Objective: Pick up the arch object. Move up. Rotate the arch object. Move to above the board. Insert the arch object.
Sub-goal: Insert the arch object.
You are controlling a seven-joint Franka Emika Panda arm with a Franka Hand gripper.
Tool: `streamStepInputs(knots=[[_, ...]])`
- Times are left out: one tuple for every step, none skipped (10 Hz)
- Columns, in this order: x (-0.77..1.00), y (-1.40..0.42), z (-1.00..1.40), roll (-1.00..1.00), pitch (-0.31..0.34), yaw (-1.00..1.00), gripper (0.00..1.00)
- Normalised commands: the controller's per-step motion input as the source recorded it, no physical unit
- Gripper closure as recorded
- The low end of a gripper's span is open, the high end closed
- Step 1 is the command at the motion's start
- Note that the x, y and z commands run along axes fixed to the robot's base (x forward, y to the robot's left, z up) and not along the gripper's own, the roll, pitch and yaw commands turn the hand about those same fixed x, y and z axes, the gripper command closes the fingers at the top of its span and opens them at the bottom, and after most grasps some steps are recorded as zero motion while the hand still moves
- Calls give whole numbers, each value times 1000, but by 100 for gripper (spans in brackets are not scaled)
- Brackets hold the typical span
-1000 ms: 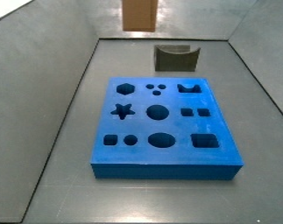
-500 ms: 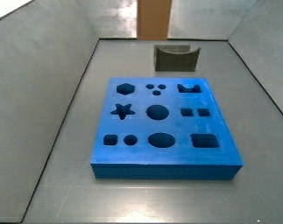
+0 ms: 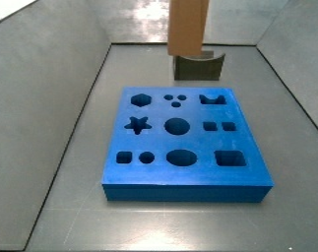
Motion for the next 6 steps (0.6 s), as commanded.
streamStepInputs(knots=[[1000,49,-157,33,11,0,100],[1000,51,-157,31,14,0,100],[1000,26,-151,37,6,0,100],[1000,26,-154,43,11,0,100],[1000,31,-163,49,19,0,100],[1000,54,-220,81,47,0,100]])
